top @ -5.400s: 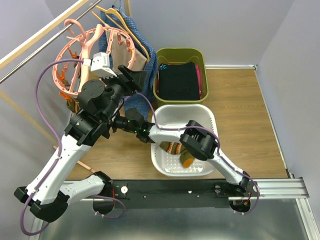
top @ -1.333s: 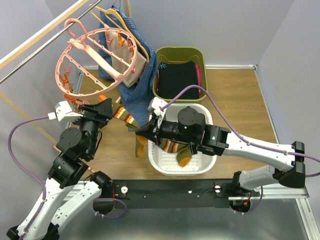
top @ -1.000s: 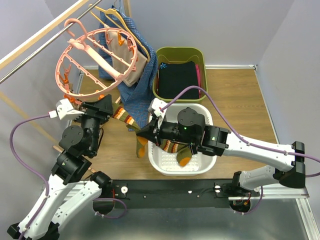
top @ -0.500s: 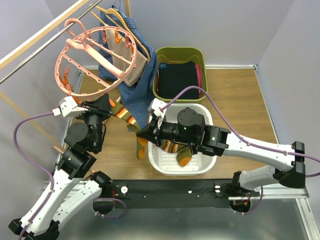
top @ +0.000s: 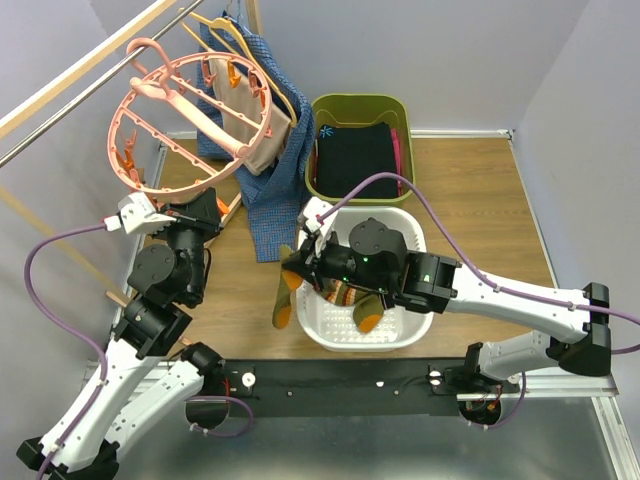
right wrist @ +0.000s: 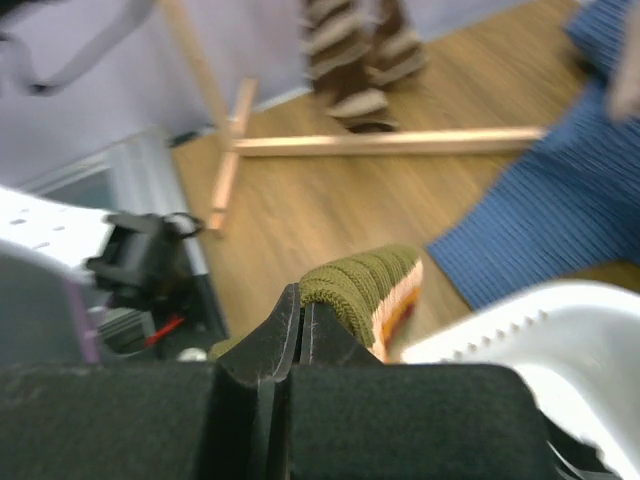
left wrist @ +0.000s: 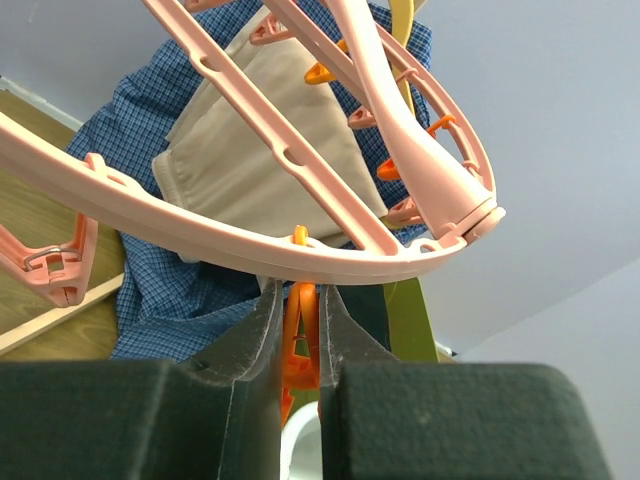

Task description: Remove the socks clipped to the hanger

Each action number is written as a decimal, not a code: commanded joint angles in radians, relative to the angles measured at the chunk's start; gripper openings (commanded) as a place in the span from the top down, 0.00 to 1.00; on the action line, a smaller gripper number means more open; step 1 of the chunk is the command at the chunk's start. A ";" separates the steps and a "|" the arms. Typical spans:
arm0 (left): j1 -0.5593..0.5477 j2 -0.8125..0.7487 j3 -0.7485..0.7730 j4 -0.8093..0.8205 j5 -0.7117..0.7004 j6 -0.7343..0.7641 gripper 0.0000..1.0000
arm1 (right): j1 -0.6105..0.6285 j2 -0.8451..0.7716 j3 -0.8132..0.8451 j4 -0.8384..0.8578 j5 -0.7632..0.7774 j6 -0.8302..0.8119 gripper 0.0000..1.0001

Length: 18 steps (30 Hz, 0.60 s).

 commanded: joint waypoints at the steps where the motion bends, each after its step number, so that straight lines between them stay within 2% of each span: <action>1: 0.004 0.002 0.051 -0.015 -0.003 0.019 1.00 | -0.001 -0.005 0.039 -0.130 0.363 0.000 0.99; 2: 0.005 0.002 0.057 -0.019 0.006 0.024 1.00 | -0.001 0.010 0.056 -0.167 0.474 -0.006 0.99; 4: 0.004 0.005 0.080 -0.041 0.023 0.035 1.00 | -0.001 0.027 0.114 -0.196 0.577 -0.041 0.99; 8: 0.006 0.004 0.121 -0.075 0.035 0.058 1.00 | -0.018 0.081 0.218 -0.233 0.913 -0.170 0.99; 9: 0.006 -0.002 0.129 -0.084 0.035 0.064 1.00 | -0.047 0.102 0.237 -0.233 0.952 -0.196 0.99; 11: 0.006 -0.004 0.151 -0.095 0.035 0.085 1.00 | -0.090 0.111 0.283 -0.224 1.015 -0.256 0.99; 14: 0.004 -0.007 0.178 -0.119 0.035 0.107 1.00 | -0.180 0.096 0.299 -0.207 1.024 -0.295 0.99; 18: 0.005 -0.007 0.209 -0.153 0.052 0.139 1.00 | -0.246 0.046 0.203 -0.192 1.015 -0.299 0.99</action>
